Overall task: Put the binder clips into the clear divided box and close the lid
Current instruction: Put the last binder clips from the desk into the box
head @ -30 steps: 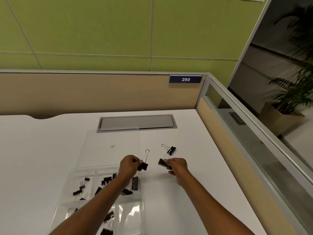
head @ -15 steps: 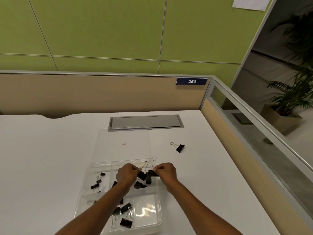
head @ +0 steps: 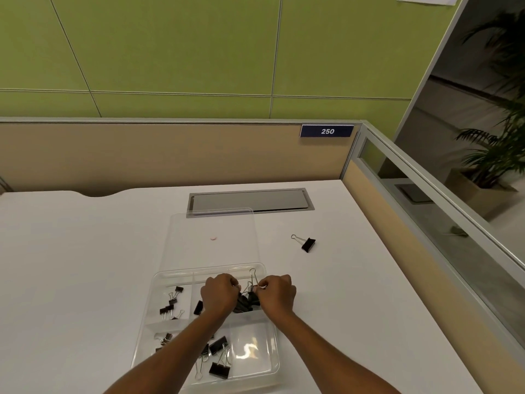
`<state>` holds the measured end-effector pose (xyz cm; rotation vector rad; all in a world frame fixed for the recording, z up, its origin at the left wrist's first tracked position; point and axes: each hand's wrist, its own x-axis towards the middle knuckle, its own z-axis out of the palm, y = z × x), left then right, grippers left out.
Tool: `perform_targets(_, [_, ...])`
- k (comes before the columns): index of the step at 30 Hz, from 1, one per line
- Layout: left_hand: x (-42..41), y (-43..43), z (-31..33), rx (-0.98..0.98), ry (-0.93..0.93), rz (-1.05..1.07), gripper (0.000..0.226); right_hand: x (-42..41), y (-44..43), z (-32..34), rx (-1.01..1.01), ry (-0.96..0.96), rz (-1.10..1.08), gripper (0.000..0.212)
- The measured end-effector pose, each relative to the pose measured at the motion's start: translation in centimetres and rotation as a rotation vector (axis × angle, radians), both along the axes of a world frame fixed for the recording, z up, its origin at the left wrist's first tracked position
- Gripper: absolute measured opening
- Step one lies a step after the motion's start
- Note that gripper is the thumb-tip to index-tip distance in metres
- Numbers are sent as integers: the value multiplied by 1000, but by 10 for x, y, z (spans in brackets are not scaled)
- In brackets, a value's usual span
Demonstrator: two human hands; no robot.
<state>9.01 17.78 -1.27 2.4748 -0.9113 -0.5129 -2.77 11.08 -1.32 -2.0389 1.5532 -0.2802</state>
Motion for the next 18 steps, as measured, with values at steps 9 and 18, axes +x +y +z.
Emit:
perform_targets(9, [5, -1, -1, -116, -3, 60, 22, 7, 1, -2, -39, 46, 121, 18])
perform_targets(18, [6, -20, 8, -210, 27, 60, 29, 2, -11, 8, -131, -113, 176, 26])
